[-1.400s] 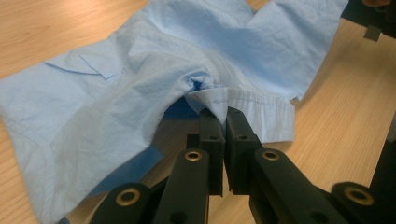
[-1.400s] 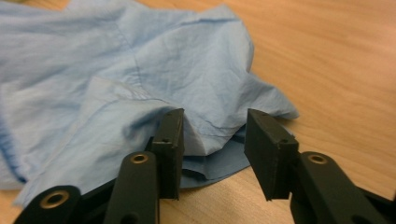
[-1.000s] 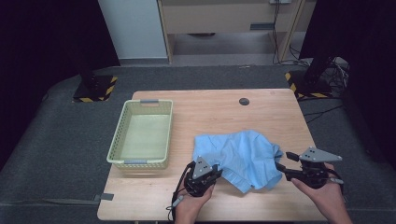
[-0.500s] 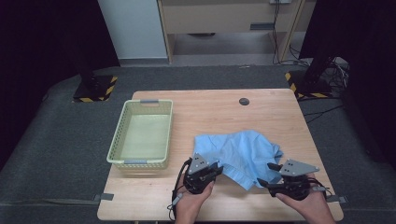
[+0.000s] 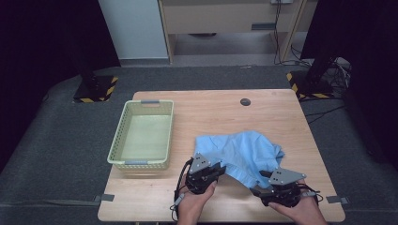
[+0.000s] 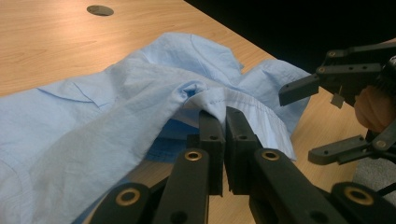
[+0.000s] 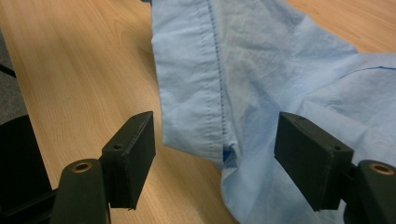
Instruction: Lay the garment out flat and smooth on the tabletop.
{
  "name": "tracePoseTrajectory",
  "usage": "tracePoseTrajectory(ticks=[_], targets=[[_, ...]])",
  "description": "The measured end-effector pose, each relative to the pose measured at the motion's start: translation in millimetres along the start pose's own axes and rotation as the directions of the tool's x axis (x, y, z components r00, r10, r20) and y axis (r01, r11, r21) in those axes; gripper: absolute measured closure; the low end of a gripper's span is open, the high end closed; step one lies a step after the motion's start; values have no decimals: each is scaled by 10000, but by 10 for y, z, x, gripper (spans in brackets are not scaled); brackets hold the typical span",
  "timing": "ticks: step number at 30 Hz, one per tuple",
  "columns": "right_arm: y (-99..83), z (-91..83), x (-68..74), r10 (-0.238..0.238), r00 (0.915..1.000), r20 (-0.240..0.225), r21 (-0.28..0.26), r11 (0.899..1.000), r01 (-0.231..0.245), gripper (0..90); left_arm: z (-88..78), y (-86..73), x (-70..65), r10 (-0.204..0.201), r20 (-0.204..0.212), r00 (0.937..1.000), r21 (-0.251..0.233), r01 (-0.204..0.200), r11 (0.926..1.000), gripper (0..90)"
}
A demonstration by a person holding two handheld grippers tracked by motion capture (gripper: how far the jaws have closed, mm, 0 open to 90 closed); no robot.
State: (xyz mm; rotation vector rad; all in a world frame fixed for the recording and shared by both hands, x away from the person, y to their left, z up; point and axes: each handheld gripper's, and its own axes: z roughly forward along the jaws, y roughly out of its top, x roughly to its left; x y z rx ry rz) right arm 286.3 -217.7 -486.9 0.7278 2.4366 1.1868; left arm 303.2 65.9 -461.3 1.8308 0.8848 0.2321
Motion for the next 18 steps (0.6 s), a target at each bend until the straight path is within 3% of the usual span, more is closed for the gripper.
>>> tracePoseTrajectory(ticks=[11,18], targets=[[-63,152,33,-227,9997,-71,299,9993,229,290,-13,19,-25,-74,174,9998,-131,76,9999,875],[-79,203,23,-183,9998,-114,374,9991,187,352,-21,19,-23,-148,252,9996,-156,152,9998,875]])
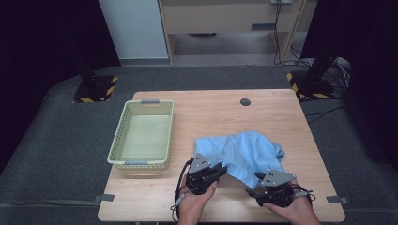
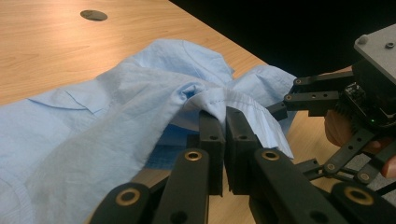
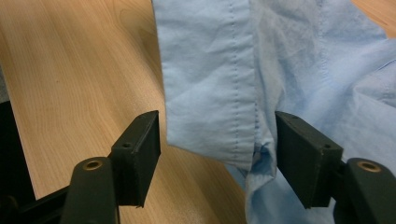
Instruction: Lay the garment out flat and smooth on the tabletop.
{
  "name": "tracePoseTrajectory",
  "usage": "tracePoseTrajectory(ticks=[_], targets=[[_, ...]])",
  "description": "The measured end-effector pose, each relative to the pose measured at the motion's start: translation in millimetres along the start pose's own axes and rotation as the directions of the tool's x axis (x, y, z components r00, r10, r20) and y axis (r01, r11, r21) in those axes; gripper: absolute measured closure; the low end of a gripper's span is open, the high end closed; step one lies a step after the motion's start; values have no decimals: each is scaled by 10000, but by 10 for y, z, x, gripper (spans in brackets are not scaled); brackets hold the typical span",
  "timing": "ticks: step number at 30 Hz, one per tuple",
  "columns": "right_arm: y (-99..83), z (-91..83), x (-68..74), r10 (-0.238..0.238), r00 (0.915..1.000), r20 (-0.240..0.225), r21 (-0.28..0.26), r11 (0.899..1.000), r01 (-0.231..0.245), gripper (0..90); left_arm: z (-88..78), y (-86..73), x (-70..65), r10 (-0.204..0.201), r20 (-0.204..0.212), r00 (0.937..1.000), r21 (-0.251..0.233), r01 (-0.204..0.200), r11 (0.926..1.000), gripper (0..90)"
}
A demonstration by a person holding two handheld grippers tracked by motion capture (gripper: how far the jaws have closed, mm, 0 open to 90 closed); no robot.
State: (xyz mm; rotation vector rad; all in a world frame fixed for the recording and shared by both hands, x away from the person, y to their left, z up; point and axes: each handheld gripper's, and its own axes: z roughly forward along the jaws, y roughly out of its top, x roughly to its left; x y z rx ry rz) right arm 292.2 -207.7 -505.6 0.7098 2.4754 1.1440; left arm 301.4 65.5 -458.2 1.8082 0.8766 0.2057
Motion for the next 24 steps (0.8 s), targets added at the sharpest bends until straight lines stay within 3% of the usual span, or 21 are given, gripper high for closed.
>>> tracePoseTrajectory(ticks=[7,13,16,24], targets=[[15,-52,-16,15,10000,-46,-350,9994,-16,489,-4,-6,13,-113,46,9999,-21,113,9999,875],[7,-53,-28,-6,10000,32,-244,9997,6,610,13,-25,25,-293,201,9994,63,292,9996,873],[11,-71,-34,12,10000,45,-301,9995,-11,687,20,-37,31,-263,189,9995,160,260,9995,870],[25,-126,-53,101,9998,152,-356,9993,-95,793,25,-81,13,-42,156,9999,301,37,9995,797]])
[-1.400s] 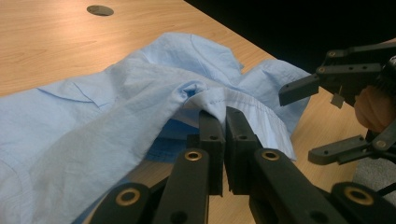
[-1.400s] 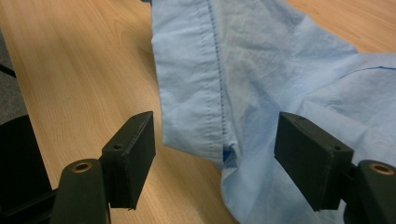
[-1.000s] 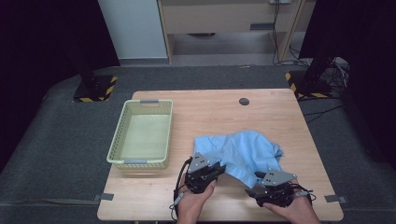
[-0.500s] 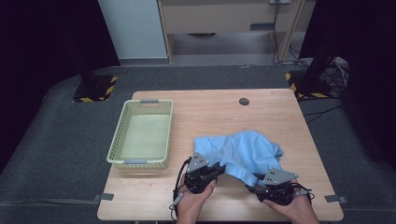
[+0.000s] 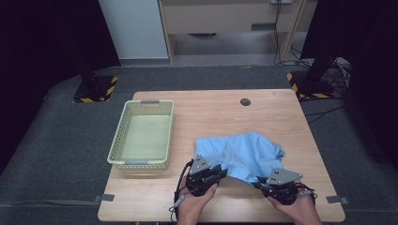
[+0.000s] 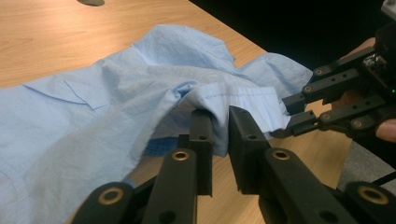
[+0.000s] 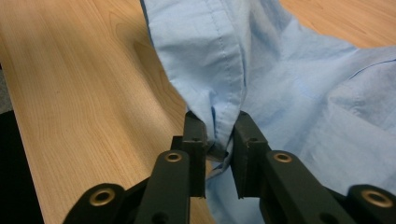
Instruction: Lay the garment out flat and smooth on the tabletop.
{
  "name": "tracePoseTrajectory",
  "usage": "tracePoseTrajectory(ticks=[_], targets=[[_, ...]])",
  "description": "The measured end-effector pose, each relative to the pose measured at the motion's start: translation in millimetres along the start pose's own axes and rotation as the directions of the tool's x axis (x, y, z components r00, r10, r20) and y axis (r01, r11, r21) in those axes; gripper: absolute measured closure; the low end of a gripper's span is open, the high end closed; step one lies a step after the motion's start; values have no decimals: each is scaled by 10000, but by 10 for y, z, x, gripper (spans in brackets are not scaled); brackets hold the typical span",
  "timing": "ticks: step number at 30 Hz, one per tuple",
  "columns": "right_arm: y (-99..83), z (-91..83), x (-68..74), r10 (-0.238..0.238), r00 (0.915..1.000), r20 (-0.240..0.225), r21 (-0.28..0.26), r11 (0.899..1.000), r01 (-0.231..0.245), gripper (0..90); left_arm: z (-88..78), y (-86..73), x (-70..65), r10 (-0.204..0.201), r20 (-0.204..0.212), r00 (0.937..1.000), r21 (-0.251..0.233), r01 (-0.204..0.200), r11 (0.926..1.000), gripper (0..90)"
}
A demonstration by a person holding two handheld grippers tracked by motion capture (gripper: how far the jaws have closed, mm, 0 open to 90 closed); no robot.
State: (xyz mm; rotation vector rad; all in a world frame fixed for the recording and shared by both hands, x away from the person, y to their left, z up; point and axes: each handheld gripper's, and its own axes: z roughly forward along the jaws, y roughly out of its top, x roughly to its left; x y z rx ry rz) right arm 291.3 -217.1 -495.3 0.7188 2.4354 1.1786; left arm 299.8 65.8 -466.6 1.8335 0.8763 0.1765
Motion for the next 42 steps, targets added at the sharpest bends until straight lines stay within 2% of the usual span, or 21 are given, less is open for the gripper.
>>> tracePoseTrajectory(ticks=[4,8,10,13,16,23,26,27,30,32,36,37,39,41,42], targets=[[14,-38,11,38,9999,-119,-7,10000,-38,807,4,-13,-37,130,38,9999,71,-130,9999,756],[35,-110,17,7,9999,-138,-36,10000,-8,814,-31,9,-112,753,-399,9964,133,-748,9971,685],[44,-135,-5,89,10000,-38,-94,9999,-90,815,-32,16,-148,863,-444,9953,124,-858,9962,649],[45,-152,-56,331,9994,20,-158,9993,-331,817,-29,18,-194,1244,-644,9901,268,-1229,9921,603],[45,-174,-104,559,9984,37,-223,9982,-558,817,-63,22,-203,1447,-910,9853,277,-1427,9894,556],[46,-208,-193,918,9958,45,-342,9952,-916,821,-137,-10,-175,1913,-1472,9704,383,-1877,9815,535],[49,-215,-217,1044,9945,57,-409,9937,-1040,821,-159,-14,-152,2025,-1546,9670,431,-1981,9792,533],[51,-217,-222,1105,9939,51,-418,9930,-1102,821,-161,-14,-146,2107,-1602,9643,458,-2059,9775,526],[54,-218,-247,1283,9917,4,-483,9906,-1281,821,-146,-25,-118,2505,-1938,9485,634,-2427,9680,480],[55,-221,-257,1396,9902,-46,-519,9888,-1397,822,-117,-52,-84,2642,-2018,9431,781,-2534,9642,453],[59,-238,-275,1582,9873,-158,-638,9852,-1589,822,-8,-132,7,3013,-2365,9237,1384,-2749,9515,411],[61,-243,-276,1578,9873,-157,-654,9852,-1585,822,18,-143,26,3028,-2381,9228,1480,-2737,9504,394],[61,-247,-274,1578,9873,-155,-646,9852,-1585,822,87,-169,66,3146,-2589,9132,1690,-2779,9456,391],[58,-245,-269,1575,9874,-177,-631,9854,-1584,821,136,-178,103,3068,-2662,9138,1700,-2688,9481,393],[57,-243,-265,1556,9876,-190,-620,9857,-1564,822,157,-180,120,3092,-2744,9106,1692,-2708,9476,405]])
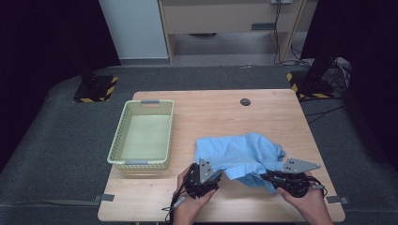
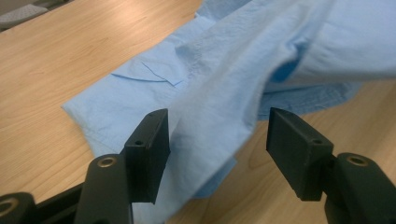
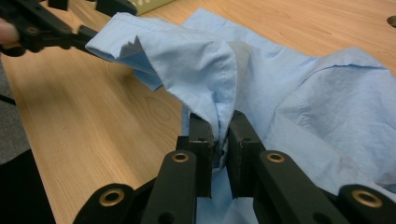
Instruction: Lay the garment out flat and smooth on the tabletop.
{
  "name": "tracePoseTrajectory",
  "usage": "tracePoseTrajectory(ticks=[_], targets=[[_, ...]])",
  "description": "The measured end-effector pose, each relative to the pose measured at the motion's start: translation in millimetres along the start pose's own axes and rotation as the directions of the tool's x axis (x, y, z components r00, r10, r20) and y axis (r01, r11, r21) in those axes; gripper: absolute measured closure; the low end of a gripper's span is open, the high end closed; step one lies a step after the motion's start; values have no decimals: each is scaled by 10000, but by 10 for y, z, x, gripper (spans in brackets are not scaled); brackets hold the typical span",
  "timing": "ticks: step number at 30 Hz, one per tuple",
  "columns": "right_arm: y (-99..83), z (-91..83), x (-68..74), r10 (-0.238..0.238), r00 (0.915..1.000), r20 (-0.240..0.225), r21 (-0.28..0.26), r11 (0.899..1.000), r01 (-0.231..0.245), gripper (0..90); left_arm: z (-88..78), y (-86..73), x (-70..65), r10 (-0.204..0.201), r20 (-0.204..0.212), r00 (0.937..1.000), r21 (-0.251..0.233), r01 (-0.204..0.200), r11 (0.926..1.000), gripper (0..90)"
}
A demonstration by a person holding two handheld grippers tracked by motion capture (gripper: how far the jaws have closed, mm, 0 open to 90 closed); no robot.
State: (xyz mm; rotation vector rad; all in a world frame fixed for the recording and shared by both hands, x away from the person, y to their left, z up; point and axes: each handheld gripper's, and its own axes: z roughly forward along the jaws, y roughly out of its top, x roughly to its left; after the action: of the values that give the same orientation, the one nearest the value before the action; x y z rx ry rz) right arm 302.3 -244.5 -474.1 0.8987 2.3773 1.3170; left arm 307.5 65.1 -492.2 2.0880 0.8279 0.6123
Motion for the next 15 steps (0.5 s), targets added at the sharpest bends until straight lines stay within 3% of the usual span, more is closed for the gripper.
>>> tracePoseTrajectory(ticks=[4,11,15], targets=[[-5,9,15,-46,10000,-43,27,10000,46,822,112,-23,19,198,-92,9998,118,-197,9997,520],[-14,15,38,-170,9999,10,204,9996,170,822,136,-47,-8,89,369,9993,574,-110,9983,831],[-11,-31,88,-271,9996,-73,204,9994,272,822,30,-24,-21,-64,630,9980,492,33,9988,875]])
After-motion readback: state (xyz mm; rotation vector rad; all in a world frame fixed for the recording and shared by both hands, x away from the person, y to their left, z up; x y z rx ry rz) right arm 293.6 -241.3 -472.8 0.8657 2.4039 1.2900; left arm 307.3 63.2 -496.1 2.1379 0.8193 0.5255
